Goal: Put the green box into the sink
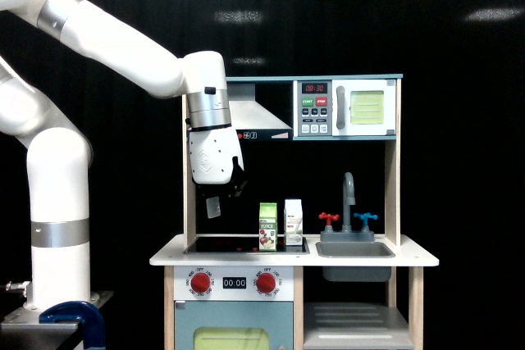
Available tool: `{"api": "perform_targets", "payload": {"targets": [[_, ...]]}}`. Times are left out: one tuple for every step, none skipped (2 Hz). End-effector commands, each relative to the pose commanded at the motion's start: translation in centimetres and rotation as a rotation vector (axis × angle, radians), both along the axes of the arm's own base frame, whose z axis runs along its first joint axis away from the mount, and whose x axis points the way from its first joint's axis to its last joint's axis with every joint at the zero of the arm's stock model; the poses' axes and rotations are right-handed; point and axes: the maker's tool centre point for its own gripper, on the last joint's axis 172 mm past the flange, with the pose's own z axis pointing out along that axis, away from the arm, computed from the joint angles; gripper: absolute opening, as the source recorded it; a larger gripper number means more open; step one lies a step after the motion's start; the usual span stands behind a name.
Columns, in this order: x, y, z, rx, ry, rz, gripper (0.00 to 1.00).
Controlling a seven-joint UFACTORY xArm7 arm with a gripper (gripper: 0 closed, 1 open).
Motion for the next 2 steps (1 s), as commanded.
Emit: {"api": "perform_targets", "payload": {"targets": [[2.7,4.6,-0.1,0.020,0.000,0.316,1.00],[5.3,7.5,-1.4,0.017,-0.006,0.576,1.00]]}}
